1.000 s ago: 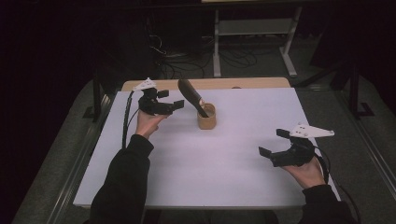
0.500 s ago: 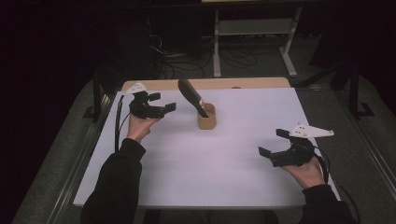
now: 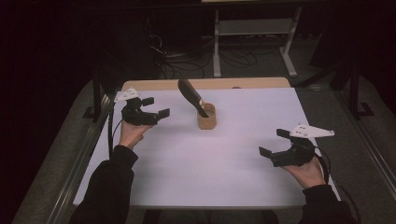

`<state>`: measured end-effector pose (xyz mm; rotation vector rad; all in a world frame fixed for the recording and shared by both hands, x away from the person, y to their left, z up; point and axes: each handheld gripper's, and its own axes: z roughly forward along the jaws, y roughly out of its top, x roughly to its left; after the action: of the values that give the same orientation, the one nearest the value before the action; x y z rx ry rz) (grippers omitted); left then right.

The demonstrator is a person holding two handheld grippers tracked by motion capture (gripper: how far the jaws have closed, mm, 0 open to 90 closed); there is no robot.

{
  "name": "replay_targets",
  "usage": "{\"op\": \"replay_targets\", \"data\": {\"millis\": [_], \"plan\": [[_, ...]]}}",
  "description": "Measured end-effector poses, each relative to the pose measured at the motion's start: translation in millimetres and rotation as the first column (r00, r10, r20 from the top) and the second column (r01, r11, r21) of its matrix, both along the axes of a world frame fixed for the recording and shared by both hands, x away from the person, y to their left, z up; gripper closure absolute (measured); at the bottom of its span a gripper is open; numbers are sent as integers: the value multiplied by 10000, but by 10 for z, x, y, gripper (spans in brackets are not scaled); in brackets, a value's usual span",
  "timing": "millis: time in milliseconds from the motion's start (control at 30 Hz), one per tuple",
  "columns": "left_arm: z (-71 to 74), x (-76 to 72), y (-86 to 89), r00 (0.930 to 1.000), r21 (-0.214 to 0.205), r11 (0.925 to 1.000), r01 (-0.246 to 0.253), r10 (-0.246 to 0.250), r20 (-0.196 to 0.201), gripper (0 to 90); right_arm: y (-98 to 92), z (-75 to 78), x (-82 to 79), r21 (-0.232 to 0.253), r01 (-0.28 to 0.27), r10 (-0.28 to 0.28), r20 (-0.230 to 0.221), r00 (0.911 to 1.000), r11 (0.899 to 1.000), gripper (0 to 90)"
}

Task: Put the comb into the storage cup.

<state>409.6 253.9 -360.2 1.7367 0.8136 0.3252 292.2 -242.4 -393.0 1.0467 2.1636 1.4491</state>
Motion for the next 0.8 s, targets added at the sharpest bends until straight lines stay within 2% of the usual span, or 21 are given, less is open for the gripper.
{"op": "replay_targets", "data": {"millis": [400,800], "plan": [[-8,-148,91,9998,194,9998,14,-18,185,0,-7,-10,-11,-35,9,-9,-35,10000,10000,0],[-11,-294,271,9997,25,9999,-99,99,226,0,-6,-22,-11,-111,4,-5,-66,10000,9999,0]]}}
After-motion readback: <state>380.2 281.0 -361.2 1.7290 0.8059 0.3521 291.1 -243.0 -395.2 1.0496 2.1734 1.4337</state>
